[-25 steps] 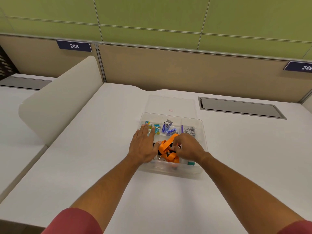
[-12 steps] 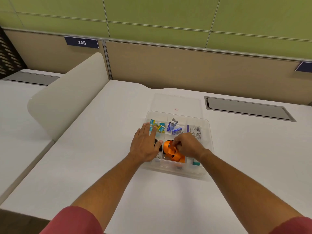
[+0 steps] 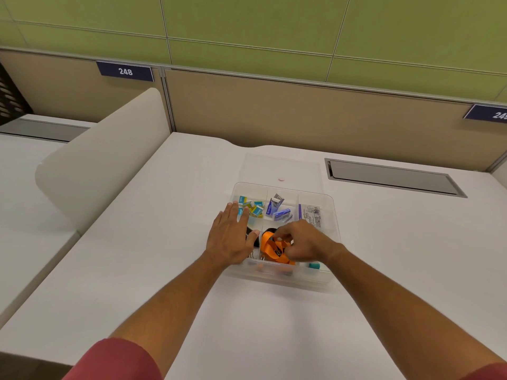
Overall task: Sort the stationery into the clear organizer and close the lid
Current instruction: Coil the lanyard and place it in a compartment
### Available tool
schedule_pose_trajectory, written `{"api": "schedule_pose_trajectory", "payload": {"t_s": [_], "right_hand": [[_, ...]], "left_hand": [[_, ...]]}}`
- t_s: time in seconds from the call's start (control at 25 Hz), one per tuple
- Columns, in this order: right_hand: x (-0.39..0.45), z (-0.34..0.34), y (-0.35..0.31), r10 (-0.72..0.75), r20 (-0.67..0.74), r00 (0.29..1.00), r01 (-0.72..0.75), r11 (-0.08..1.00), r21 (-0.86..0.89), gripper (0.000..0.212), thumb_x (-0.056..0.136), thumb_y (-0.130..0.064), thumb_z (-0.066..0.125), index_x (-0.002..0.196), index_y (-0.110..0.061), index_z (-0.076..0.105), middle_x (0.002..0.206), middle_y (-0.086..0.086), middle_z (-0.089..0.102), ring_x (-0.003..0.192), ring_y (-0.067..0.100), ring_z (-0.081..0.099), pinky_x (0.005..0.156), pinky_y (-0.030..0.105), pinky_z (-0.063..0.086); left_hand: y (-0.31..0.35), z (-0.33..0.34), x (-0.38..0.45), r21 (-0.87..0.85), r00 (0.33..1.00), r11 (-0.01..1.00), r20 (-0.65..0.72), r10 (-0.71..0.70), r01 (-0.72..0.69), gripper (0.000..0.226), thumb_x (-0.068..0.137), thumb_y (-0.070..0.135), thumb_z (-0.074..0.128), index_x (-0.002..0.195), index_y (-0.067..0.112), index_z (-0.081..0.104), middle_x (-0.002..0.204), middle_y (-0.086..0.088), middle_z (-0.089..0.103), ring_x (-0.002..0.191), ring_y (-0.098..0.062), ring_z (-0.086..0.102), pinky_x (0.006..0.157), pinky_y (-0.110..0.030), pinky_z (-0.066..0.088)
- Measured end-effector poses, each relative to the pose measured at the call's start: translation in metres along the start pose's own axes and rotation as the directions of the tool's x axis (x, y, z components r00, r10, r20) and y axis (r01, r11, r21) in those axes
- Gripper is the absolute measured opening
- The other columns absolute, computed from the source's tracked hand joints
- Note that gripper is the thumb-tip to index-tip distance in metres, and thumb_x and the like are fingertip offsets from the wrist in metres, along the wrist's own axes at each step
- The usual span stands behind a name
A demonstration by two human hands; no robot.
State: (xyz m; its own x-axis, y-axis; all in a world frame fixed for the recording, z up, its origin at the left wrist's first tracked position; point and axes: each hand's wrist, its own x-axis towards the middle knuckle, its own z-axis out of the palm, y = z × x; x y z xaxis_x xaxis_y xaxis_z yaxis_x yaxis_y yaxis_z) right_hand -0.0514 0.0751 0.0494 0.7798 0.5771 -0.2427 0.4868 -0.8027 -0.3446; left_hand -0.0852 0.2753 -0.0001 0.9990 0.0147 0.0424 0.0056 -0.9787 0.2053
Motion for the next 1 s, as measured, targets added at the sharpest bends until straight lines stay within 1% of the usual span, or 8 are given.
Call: {"api": "schedule_pose_trajectory", "payload": {"t_s": [0.16,0.28,0.36,0.48,0.56,0.64,0.76,1.0], "right_hand": [[-0.004,0.005,0.000,-0.073,0.009,0.997,0.073,0.989,-0.127,0.053,0.079,-0.024,0.073,0.129,-0.020,0.059,0.124,0.004,0.064,0.106,0.021,0.061,0.083,0.025,0.048],[-0.004,0.015,-0.001,-0.077,-0.004,0.997,0.075,0.985,-0.156,0.051,0.082,-0.022,0.073,0.131,-0.019,0.058,0.126,0.007,0.064,0.107,0.024,0.061,0.086,0.028,0.049],[-0.005,0.018,-0.003,-0.075,-0.024,0.997,0.072,0.989,-0.129,0.049,0.082,-0.021,0.072,0.129,-0.021,0.060,0.124,0.006,0.065,0.105,0.023,0.062,0.086,0.028,0.051],[-0.009,0.015,0.000,-0.006,-0.166,0.986,-0.001,0.999,-0.042,0.049,0.079,-0.027,0.066,0.128,-0.025,0.060,0.122,0.003,0.064,0.106,0.020,0.058,0.085,0.028,0.050],[-0.013,0.013,0.006,0.056,-0.241,0.969,-0.065,0.997,-0.030,0.056,0.080,-0.035,0.063,0.135,-0.025,0.052,0.134,0.002,0.057,0.121,0.020,0.051,0.096,0.032,0.046],[-0.016,0.011,0.011,0.108,-0.260,0.960,-0.127,0.990,-0.058,0.068,0.082,-0.044,0.061,0.143,-0.025,0.040,0.147,0.004,0.044,0.135,0.022,0.039,0.107,0.039,0.039],[-0.015,0.006,0.019,0.183,-0.265,0.947,-0.214,0.973,-0.091,0.080,0.084,-0.054,0.054,0.151,-0.025,0.022,0.158,0.008,0.024,0.145,0.028,0.024,0.114,0.045,0.029],[-0.003,0.000,0.040,0.273,-0.345,0.898,-0.320,0.944,-0.085,0.090,0.084,-0.070,0.044,0.153,-0.023,0.010,0.161,0.009,0.012,0.148,0.029,0.014,0.118,0.043,0.017]], "left_hand": [[0.001,0.000,0.000,-0.018,0.997,0.999,0.067,-0.044,0.045,0.075,0.093,0.063,0.028,0.153,0.024,0.005,0.162,-0.010,-0.004,0.148,-0.032,-0.006,0.116,-0.048,0.018],[0.001,-0.001,-0.003,-0.037,0.992,0.997,0.110,-0.056,0.060,0.076,0.093,0.062,0.030,0.153,0.024,0.003,0.161,-0.011,-0.003,0.148,-0.034,-0.005,0.115,-0.048,0.021],[-0.001,-0.003,-0.005,-0.058,0.991,0.996,0.122,-0.064,0.072,0.076,0.094,0.062,0.031,0.153,0.023,0.004,0.161,-0.012,-0.001,0.148,-0.034,-0.003,0.115,-0.048,0.021],[-0.005,-0.004,-0.008,-0.044,0.992,0.997,0.115,-0.055,0.061,0.076,0.094,0.061,0.032,0.153,0.023,0.004,0.161,-0.014,0.002,0.148,-0.035,0.000,0.116,-0.048,0.020],[-0.008,-0.006,-0.008,-0.020,0.995,0.999,0.092,-0.028,0.030,0.076,0.093,0.061,0.033,0.153,0.022,0.004,0.161,-0.015,0.003,0.148,-0.034,0.001,0.117,-0.046,0.016],[-0.011,-0.008,-0.007,-0.002,0.998,1.000,0.066,-0.002,0.002,0.076,0.093,0.060,0.034,0.153,0.021,0.006,0.161,-0.016,0.003,0.148,-0.034,0.001,0.118,-0.045,0.012],[-0.011,-0.009,-0.001,0.008,0.999,1.000,0.036,0.018,-0.019,0.076,0.094,0.059,0.036,0.153,0.020,0.007,0.161,-0.015,0.003,0.148,-0.032,0.002,0.118,-0.043,0.009],[-0.010,-0.014,0.019,0.033,0.999,0.999,0.021,0.032,-0.033,0.080,0.092,0.060,0.036,0.153,0.019,0.006,0.161,-0.015,0.005,0.148,-0.031,0.003,0.118,-0.044,0.009]]}}
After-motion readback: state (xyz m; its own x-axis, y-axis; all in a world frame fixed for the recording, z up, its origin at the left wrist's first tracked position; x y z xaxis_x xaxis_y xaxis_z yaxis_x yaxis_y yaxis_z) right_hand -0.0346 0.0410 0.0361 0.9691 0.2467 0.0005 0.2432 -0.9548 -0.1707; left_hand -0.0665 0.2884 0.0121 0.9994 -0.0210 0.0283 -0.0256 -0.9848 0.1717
